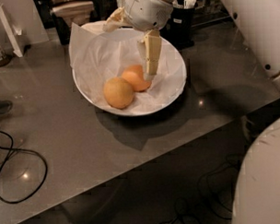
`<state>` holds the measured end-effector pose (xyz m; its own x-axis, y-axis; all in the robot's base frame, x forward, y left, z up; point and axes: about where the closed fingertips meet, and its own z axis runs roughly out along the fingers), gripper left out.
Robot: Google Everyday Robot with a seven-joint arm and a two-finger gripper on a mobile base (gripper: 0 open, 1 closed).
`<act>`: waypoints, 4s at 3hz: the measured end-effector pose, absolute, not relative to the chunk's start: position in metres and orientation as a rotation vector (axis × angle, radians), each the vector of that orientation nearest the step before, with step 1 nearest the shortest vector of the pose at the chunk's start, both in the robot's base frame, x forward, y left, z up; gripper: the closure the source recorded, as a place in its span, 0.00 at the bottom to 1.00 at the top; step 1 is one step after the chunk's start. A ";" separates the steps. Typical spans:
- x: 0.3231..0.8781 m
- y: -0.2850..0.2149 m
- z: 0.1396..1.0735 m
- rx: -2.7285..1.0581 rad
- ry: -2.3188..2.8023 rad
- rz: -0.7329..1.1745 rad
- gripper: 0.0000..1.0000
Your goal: Pick orange from white bowl
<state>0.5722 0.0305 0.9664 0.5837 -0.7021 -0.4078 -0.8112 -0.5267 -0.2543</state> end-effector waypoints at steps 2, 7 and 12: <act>0.588 0.037 0.973 -2.306 1.204 0.327 0.00; 0.611 -0.006 0.932 -2.128 1.319 0.447 0.19; 0.623 0.002 0.906 -2.149 1.383 0.431 0.33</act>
Offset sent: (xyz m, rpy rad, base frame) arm 0.0112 -0.0085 0.0052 0.0952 -0.0273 -0.0632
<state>0.6231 0.0018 0.9062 0.4211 -0.7329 -0.5343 -0.9067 -0.3251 -0.2686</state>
